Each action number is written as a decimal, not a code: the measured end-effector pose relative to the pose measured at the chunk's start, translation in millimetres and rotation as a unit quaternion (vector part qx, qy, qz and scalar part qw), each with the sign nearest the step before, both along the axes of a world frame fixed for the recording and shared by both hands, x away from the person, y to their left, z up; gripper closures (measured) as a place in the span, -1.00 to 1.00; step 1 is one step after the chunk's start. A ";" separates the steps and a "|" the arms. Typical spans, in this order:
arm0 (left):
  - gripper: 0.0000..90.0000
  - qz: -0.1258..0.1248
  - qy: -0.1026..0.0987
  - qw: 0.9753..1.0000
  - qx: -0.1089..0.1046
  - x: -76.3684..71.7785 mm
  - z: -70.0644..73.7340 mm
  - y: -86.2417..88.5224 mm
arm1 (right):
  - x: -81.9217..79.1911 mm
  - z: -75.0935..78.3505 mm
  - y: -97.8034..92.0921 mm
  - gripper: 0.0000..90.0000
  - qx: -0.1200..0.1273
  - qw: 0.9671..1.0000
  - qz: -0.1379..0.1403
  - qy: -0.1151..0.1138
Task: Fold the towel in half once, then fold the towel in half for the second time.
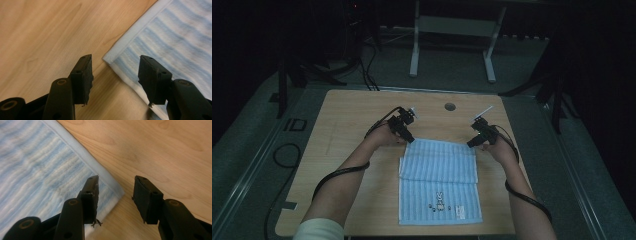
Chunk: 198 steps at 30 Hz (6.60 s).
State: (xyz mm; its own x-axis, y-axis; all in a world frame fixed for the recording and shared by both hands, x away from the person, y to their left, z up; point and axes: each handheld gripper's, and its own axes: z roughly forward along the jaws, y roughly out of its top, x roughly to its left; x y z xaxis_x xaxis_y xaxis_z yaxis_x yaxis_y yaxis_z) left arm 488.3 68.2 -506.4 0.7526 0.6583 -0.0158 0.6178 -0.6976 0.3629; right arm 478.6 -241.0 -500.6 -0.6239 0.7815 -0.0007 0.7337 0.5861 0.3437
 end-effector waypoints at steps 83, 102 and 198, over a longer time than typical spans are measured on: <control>0.57 -0.177 -0.012 0.981 -0.081 -210.9 22.3 16.9 | -199.5 16.4 -30.8 0.61 0.100 0.988 0.105 -0.060; 0.24 -0.156 0.003 0.985 -0.077 -184.1 -8.2 -1.7 | -172.7 -8.3 -2.5 0.45 0.078 0.990 0.109 -0.047; 0.93 0.035 -0.033 0.995 -0.091 -12.5 0.3 63.3 | 18.8 -4.8 48.8 0.92 0.005 0.999 0.034 0.003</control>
